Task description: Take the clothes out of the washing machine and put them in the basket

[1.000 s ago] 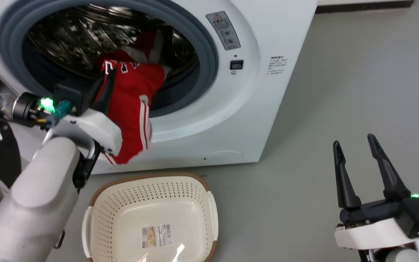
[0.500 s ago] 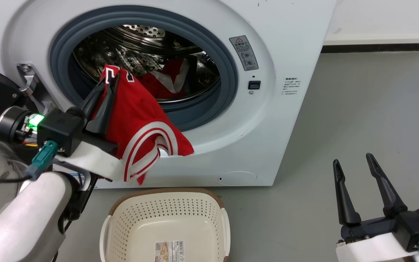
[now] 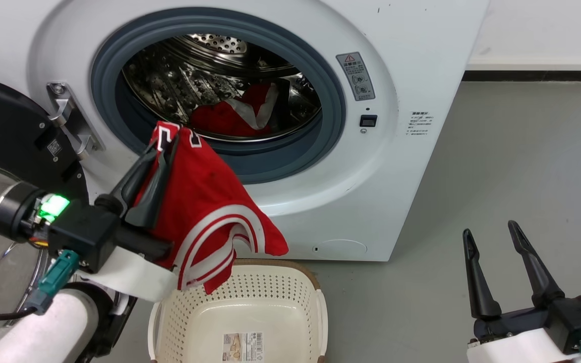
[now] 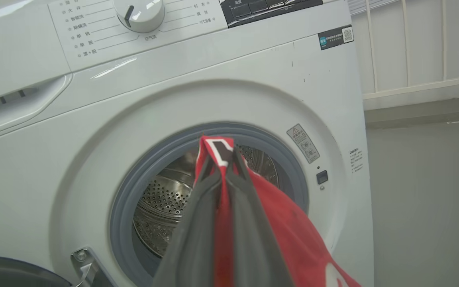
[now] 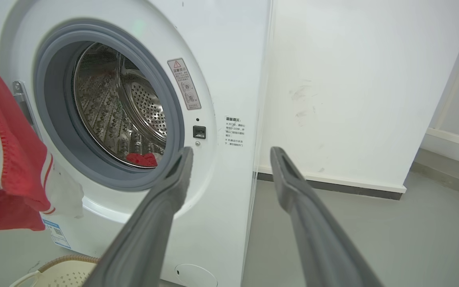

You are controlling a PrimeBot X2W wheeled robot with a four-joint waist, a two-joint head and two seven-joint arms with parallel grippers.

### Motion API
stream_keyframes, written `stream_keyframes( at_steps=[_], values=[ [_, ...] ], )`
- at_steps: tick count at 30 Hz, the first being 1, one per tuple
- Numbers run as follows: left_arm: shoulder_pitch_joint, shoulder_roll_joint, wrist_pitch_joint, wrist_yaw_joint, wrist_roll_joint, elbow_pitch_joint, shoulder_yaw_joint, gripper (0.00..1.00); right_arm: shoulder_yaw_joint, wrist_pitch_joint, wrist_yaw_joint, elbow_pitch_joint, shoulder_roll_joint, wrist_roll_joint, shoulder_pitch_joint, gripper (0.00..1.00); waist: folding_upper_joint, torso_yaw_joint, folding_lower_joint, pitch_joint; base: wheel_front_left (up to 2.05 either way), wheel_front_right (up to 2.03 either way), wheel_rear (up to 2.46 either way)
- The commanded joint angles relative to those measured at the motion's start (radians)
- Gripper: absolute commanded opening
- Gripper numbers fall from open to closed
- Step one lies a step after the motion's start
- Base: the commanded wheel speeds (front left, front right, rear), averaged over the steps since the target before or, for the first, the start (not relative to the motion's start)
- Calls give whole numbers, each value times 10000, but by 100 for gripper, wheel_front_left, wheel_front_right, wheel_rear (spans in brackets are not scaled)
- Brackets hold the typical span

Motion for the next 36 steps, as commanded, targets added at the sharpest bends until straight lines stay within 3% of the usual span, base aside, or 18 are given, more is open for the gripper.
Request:
stream_keyframes(
  at_steps=[1, 11, 16, 36],
  values=[
    [173, 29, 23, 45, 63, -30, -31, 0, -9, -21, -7, -15, -6, -35, 11, 100, -1, 27, 1, 74, 0, 0, 0],
    [566, -341, -133, -282, -85, 619, -643, 0, -34, -21, -7, -114, -4, -156, -440, 100, -1, -19, 1, 828, 0, 0, 0],
    [658, -851, -332, -722, -298, 1567, -1182, 0, -62, -21, -5, -191, -3, -181, -739, 100, -1, -149, 1, 1510, 0, 0, 0],
    [-1808, -2979, -1508, -2682, 150, 9277, -2254, 0, -43, -21, -7, -595, 0, 57, -2727, 100, -1, -1309, 1, 5487, 0, 0, 0]
  ],
)
